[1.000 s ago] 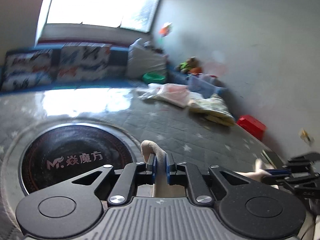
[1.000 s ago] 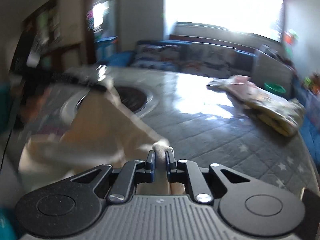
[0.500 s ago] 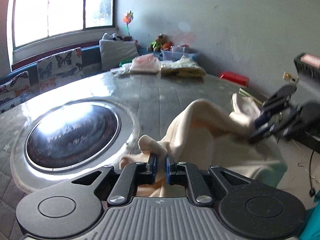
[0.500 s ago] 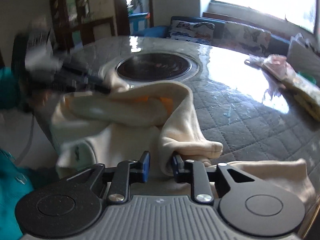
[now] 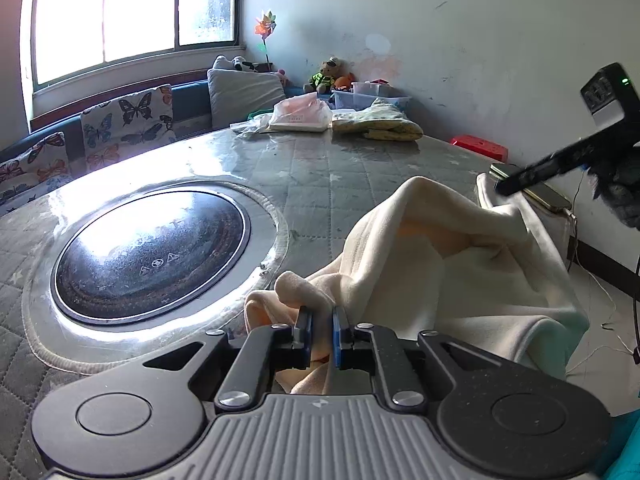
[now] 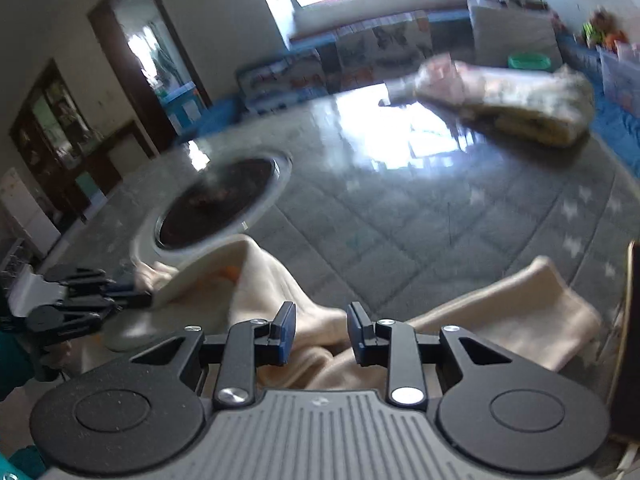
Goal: Fold clothes
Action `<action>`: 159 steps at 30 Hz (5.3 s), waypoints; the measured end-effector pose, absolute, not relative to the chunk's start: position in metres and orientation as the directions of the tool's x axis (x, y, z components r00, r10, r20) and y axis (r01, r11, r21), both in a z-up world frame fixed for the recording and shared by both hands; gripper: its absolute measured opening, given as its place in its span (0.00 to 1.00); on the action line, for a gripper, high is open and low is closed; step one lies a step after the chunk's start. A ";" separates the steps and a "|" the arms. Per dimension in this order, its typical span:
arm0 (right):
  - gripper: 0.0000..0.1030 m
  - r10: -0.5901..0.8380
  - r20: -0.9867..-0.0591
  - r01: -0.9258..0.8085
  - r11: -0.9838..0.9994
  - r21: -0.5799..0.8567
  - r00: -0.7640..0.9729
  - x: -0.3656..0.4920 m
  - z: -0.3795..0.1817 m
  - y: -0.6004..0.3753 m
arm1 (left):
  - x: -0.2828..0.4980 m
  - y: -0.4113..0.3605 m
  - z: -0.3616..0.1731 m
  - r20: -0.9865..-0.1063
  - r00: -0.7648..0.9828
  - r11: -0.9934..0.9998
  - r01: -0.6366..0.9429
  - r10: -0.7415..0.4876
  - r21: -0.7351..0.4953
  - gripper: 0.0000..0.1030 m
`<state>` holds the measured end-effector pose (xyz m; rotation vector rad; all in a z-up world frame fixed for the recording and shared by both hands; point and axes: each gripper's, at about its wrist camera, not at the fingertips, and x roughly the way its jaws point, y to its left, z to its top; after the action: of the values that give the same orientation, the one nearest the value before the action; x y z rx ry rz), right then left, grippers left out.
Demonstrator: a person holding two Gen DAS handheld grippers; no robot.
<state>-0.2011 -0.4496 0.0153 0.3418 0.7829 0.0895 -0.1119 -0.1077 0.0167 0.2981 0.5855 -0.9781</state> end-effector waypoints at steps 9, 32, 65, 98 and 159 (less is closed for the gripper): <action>0.24 0.282 -0.734 0.100 0.898 0.429 0.619 -0.173 -0.014 -0.449 | -0.106 -0.105 0.022 -0.569 0.459 0.569 0.822 -0.682 -0.019 0.11; 0.06 0.042 -0.593 -0.026 0.999 0.036 0.804 -0.044 0.047 -0.391 | -0.016 -0.071 0.045 -0.541 0.694 0.804 0.592 -0.475 0.054 0.08; 0.24 0.104 -0.712 0.007 0.988 0.152 0.694 0.017 0.002 -0.395 | 0.019 -0.063 0.015 -0.686 0.623 0.877 0.478 -0.375 -0.046 0.06; 0.27 0.168 -0.696 -0.166 0.984 0.070 0.699 -0.002 0.011 -0.346 | 0.067 -0.060 0.042 -0.642 0.726 0.929 0.365 -0.245 0.059 0.28; 0.74 0.173 -0.718 -0.249 0.969 0.001 0.674 -0.134 -0.018 -0.286 | -0.106 0.148 0.045 -0.523 0.821 0.956 -0.290 0.226 -0.041 0.05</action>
<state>-0.1337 -0.2860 -0.0183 -0.1000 0.7967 0.2378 -0.1063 0.1480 0.0445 -0.1207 0.5413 0.2751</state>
